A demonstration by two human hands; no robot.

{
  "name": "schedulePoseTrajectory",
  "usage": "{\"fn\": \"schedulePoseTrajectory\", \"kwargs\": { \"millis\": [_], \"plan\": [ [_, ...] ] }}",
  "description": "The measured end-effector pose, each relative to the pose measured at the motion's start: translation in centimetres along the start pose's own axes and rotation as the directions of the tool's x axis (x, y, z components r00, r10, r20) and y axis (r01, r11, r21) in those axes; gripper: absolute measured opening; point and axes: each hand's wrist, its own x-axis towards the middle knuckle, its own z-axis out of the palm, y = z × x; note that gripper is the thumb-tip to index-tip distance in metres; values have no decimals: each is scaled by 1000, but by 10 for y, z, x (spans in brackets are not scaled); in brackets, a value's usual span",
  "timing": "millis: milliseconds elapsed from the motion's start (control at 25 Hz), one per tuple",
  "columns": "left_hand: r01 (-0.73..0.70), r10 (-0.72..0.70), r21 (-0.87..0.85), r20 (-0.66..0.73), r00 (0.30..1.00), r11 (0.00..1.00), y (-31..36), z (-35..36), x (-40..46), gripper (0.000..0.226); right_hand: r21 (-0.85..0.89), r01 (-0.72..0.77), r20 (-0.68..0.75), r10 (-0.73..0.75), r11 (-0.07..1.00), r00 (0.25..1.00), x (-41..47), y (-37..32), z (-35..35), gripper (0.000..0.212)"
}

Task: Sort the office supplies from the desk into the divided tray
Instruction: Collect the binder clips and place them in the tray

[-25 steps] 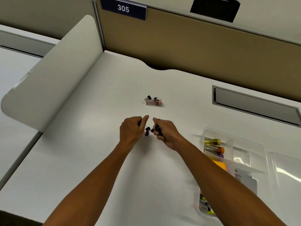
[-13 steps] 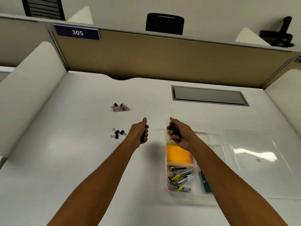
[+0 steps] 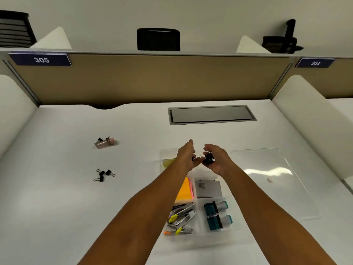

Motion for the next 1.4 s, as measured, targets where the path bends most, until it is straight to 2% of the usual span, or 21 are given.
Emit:
{"fn": "schedulePoseTrajectory", "kwargs": {
  "millis": [200,400,640,1000,1080,1160,1280,1400],
  "plan": [
    [-16,29,165,-74,997,986,-6,21,19,53,-87,3,-81,-10,996,997,20,-1,-10,37],
    [-30,50,303,-58,997,953,-3,31,23,65,-136,3,-70,-12,991,997,27,1,-14,42],
    [-35,46,279,-33,998,960,-6,21,25,65,-278,-15,-39,4,960,999,22,-4,-18,49],
    [-218,230,219,-35,972,951,6,-22,-3,47,-380,190,104,-162,905,981,-13,-6,23,31],
    [-326,358,310,-52,932,893,13,-40,-7,43,-390,239,161,-190,889,969,-22,-4,38,26],
    [-435,510,454,-50,859,778,17,-66,-10,39,-404,276,215,-203,872,955,-29,-1,55,22],
    [-471,640,641,-42,767,606,14,-109,-11,43,-430,313,275,-207,847,939,-36,8,81,19],
    [-477,721,725,-40,692,498,10,-157,-9,42,-483,347,334,-198,804,922,-39,24,113,23]
  ]
}}
